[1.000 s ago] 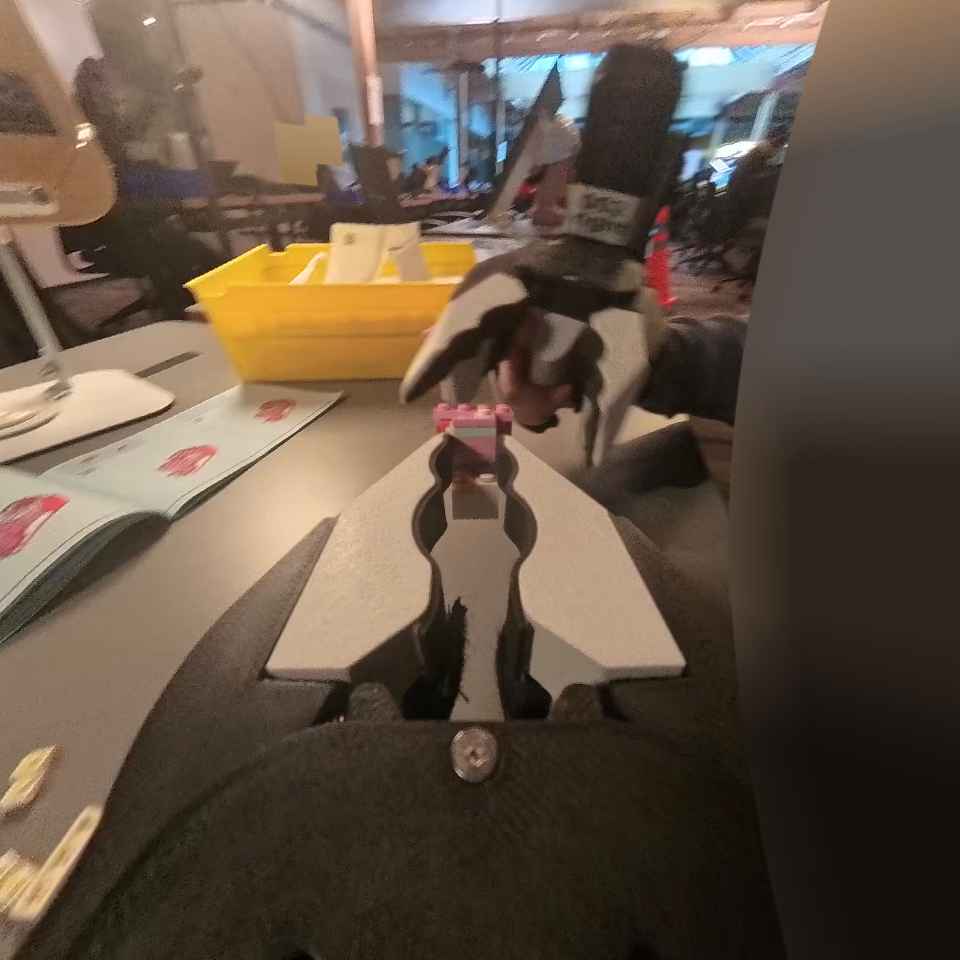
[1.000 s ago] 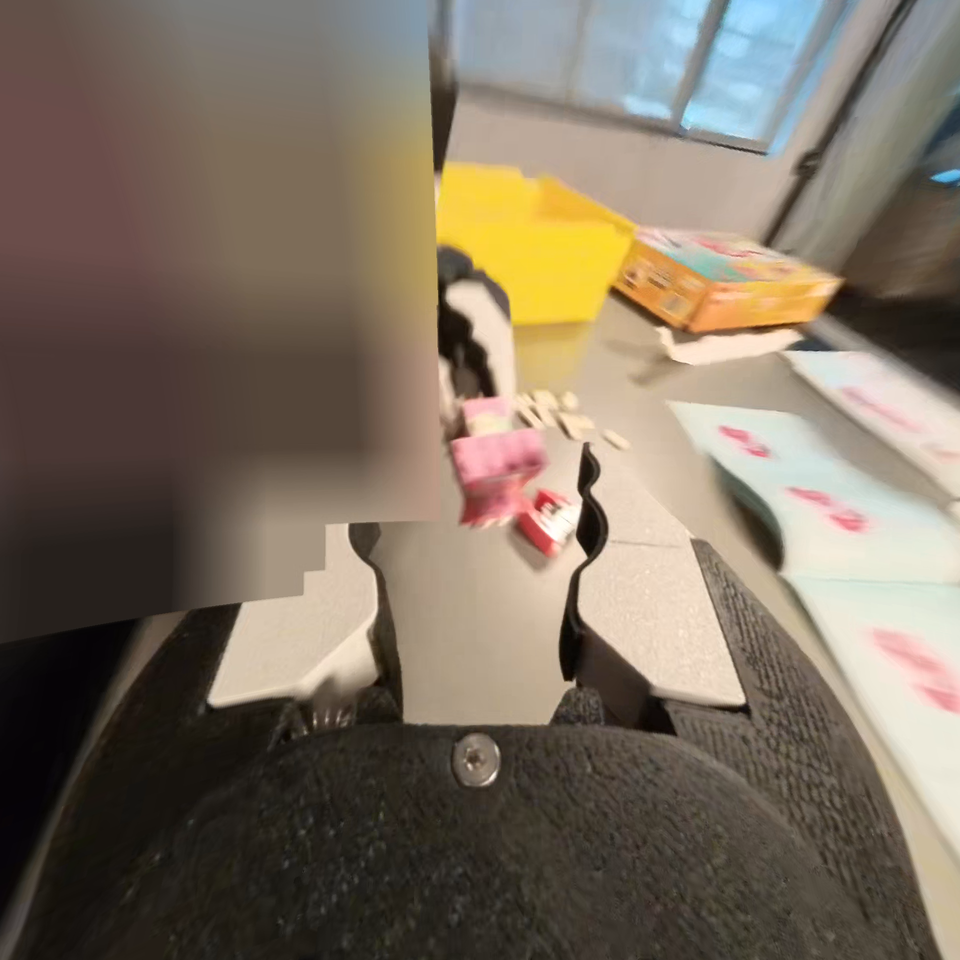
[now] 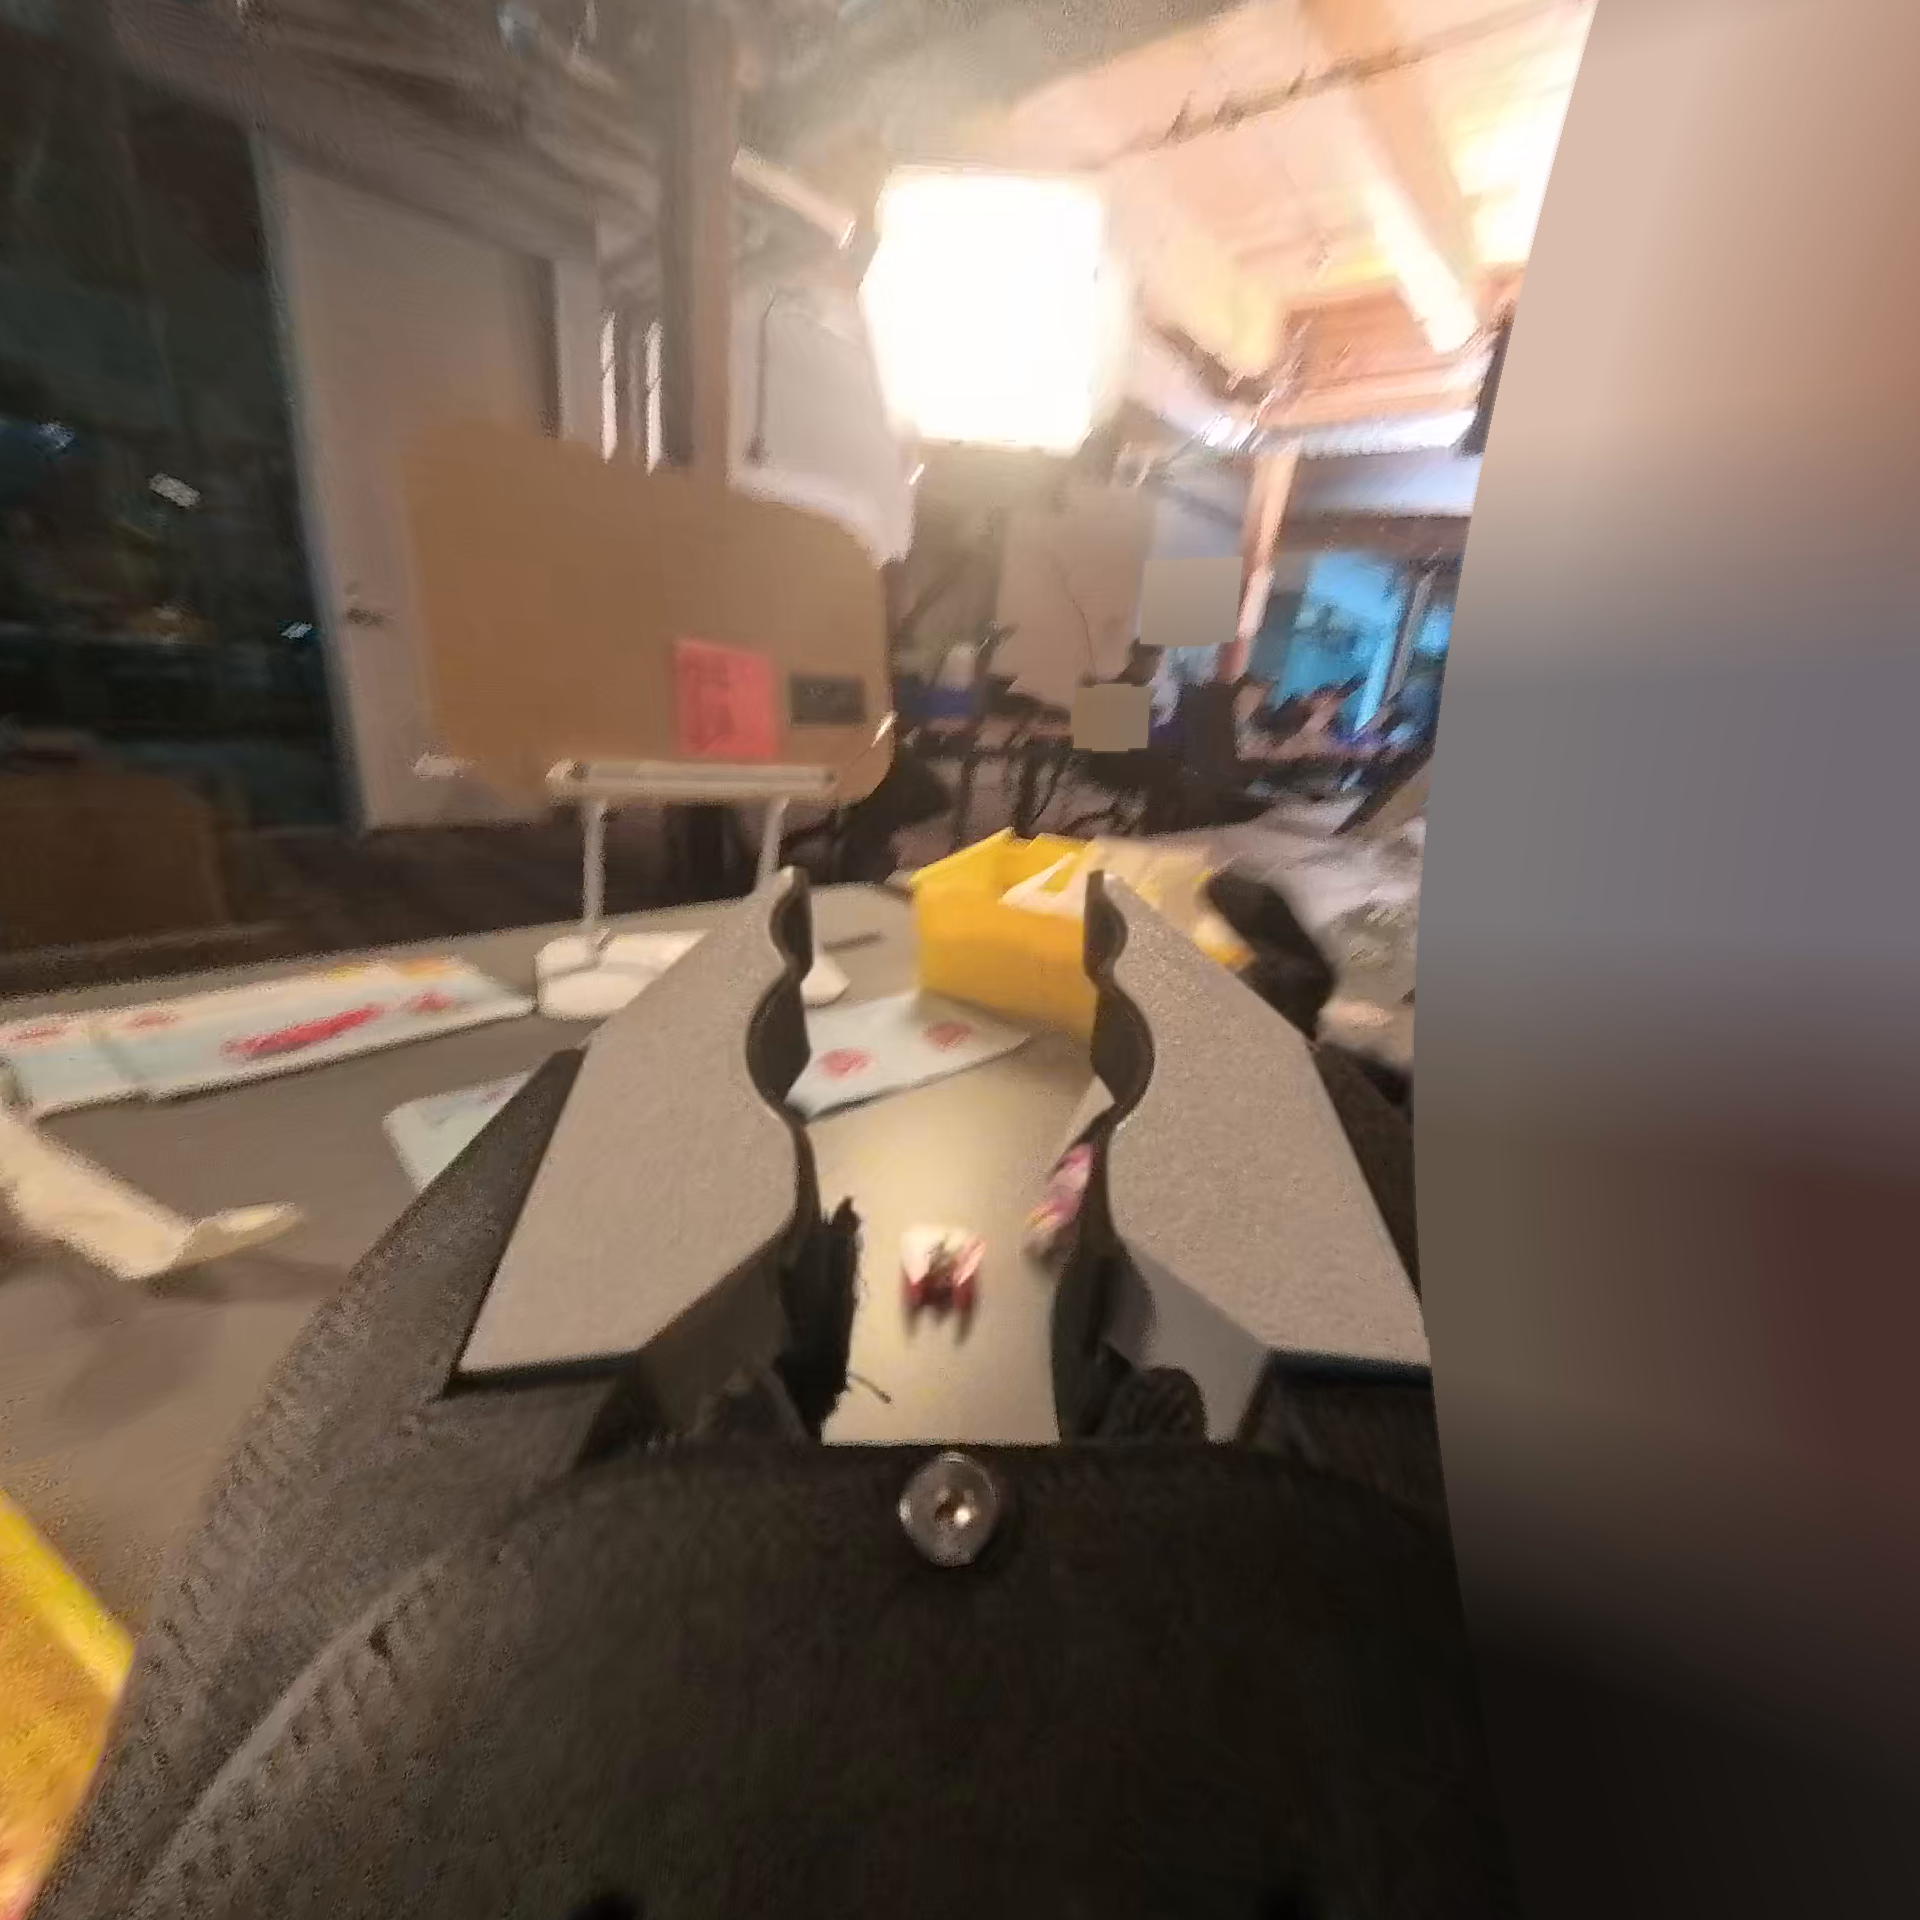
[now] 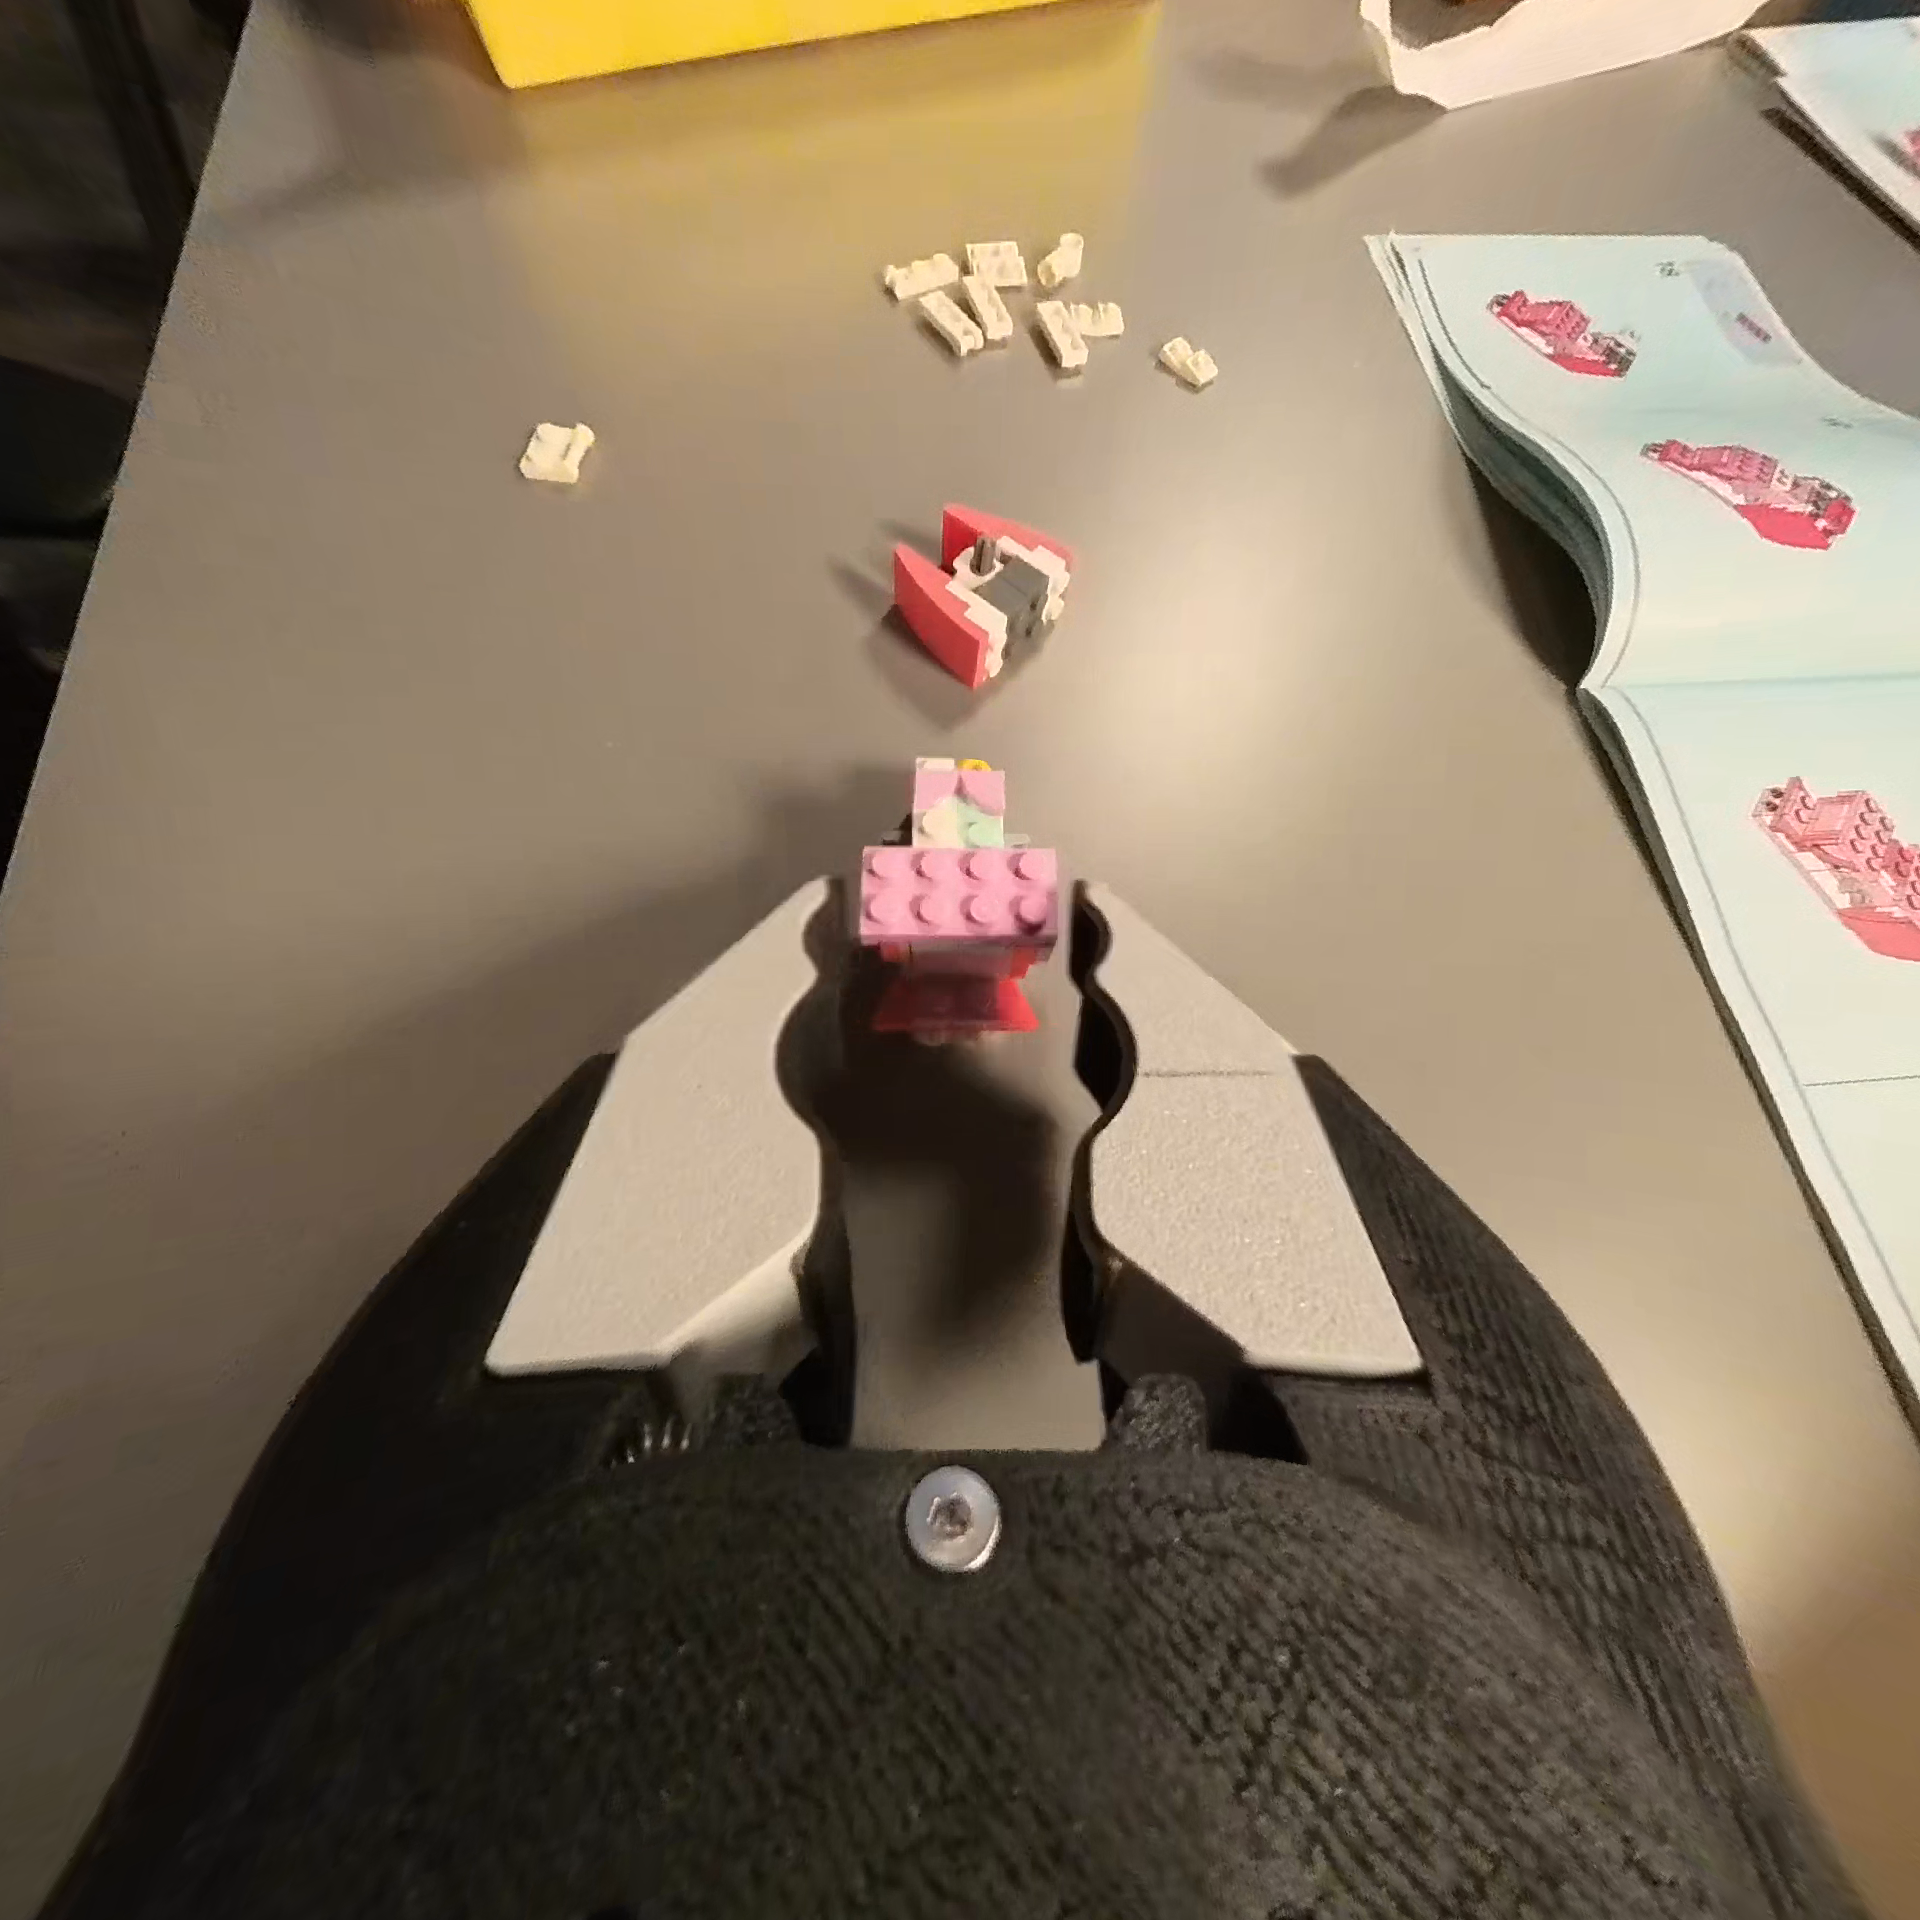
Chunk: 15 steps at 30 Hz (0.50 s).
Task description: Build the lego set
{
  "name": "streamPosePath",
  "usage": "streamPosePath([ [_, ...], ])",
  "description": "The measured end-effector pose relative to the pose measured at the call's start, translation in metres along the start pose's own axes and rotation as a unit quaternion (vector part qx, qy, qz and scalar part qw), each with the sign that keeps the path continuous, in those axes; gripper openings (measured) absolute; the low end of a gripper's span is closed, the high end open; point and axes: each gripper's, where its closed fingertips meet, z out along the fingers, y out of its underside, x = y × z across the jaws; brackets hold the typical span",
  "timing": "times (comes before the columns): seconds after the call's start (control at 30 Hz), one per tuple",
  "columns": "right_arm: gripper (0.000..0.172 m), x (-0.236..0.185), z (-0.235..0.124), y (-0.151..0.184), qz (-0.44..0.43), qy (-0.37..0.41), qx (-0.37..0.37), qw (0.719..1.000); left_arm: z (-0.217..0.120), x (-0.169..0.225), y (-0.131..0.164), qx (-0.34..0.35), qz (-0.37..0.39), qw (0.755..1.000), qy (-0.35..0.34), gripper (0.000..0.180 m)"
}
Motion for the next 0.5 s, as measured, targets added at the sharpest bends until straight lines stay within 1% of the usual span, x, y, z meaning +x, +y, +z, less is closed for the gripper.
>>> streamPosePath([
  [0.03,0.053,-0.001,0.000,0.001,0.002,-0.001,0.001,1.000,-0.007,0.011,-0.017,0.027,-0.007,1.000,0.015,0.051],
  [0.07,0.063,-0.001,-0.001,0.000,0.006,-0.001,0.006,1.000,-0.015,0.015,-0.031,0.041,-0.004,0.999,0.012,0.051],
  [0.1,0.072,0.000,-0.003,-0.004,0.010,0.000,0.019,1.000,-0.024,0.012,-0.040,0.043,0.007,0.999,-0.012,0.051],
  [0.13,0.079,0.001,-0.007,-0.010,0.012,0.001,0.039,0.999,-0.034,0.001,-0.046,0.037,0.018,0.997,-0.059,0.050],
  [0.17,0.084,0.003,-0.012,-0.018,0.010,0.006,0.065,0.998,-0.048,-0.017,-0.051,0.025,0.027,0.992,-0.122,0.049],
  [0.2,0.086,0.005,-0.018,-0.027,0.004,0.017,0.095,0.995,-0.066,-0.036,-0.054,0.013,0.035,0.981,-0.189,0.048],
  [0.27,0.086,0.011,-0.034,-0.049,-0.018,0.049,0.168,0.984,-0.106,-0.070,-0.058,-0.002,0.043,0.955,-0.292,0.048],
  [0.37,0.078,0.027,-0.061,-0.077,-0.041,0.135,0.276,0.951,-0.156,-0.105,-0.049,-0.042,0.033,0.924,-0.378,0.048],
  [0.4,0.075,0.033,-0.069,-0.081,-0.047,0.170,0.302,0.937,-0.167,-0.114,-0.042,-0.068,0.026,0.917,-0.391,0.041],
  [0.43,0.069,0.039,-0.078,-0.083,-0.053,0.205,0.322,0.923,-0.173,-0.120,-0.032,-0.100,0.020,0.917,-0.385,0.032],
  [0.47,0.060,0.045,-0.084,-0.082,-0.060,0.235,0.334,0.911,-0.175,-0.124,-0.024,-0.130,0.009,0.919,-0.372,0.028],
  [0.5,0.056,0.051,-0.089,-0.080,-0.066,0.264,0.338,0.901,-0.177,-0.130,-0.015,-0.160,0.001,0.919,-0.361,0.026],
])
